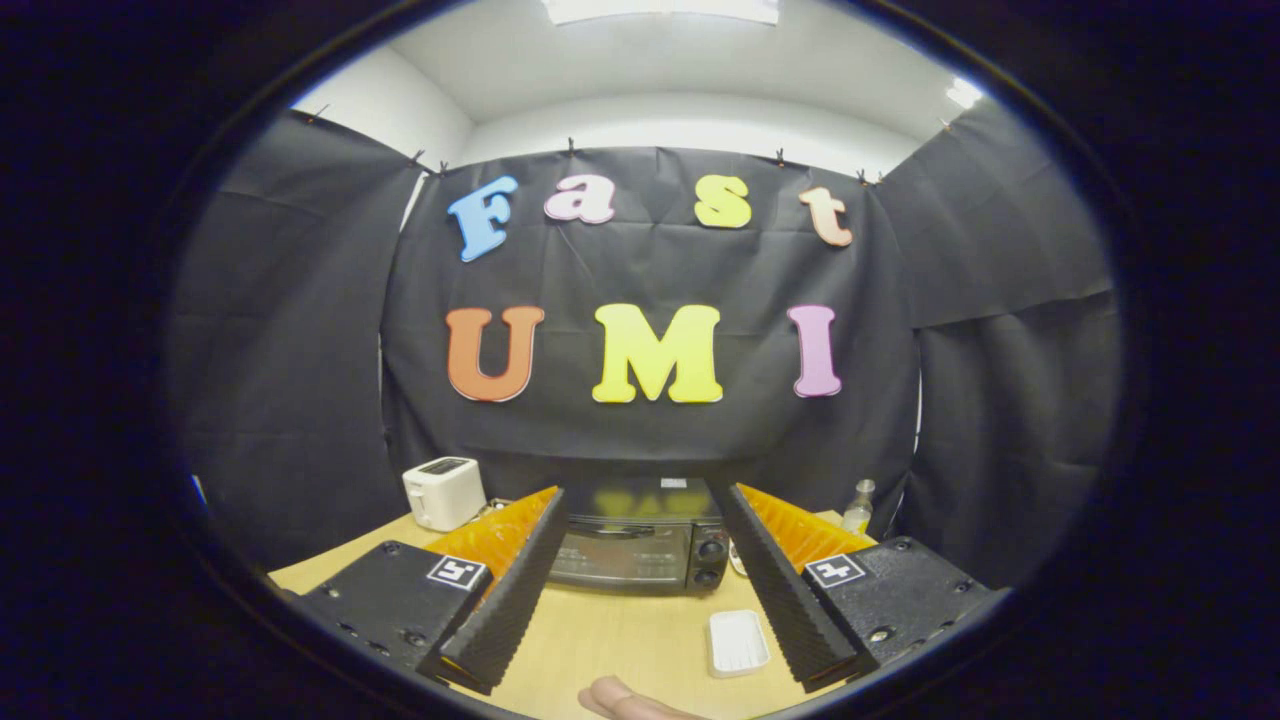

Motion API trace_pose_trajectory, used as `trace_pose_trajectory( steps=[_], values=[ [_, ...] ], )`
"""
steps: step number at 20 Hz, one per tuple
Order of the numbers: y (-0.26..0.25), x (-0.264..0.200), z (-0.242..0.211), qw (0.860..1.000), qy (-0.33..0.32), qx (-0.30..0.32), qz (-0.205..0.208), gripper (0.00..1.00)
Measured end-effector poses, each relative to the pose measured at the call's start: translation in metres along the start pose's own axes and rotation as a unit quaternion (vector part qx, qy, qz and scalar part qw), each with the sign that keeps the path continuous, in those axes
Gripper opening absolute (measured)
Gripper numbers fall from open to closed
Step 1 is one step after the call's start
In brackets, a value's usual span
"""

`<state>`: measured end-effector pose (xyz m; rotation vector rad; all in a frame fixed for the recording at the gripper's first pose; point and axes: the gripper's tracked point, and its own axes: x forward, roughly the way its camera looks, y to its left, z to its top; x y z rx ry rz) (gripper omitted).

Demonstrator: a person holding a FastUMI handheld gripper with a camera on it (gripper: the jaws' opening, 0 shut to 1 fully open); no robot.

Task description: Open the toaster oven, put the food inside, and close the toaster oven door.

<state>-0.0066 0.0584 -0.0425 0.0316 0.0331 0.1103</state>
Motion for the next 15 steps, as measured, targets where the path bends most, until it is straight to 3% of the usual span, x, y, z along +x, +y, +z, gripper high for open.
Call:
trace_pose_trajectory(
  steps=[7,15],
  values=[
    [0.013,-0.04,0.001,1.0,0.003,-0.012,0.019,1.0],
    [0.011,-0.041,0.003,1.0,-0.008,-0.009,0.008,1.0]
  ],
)
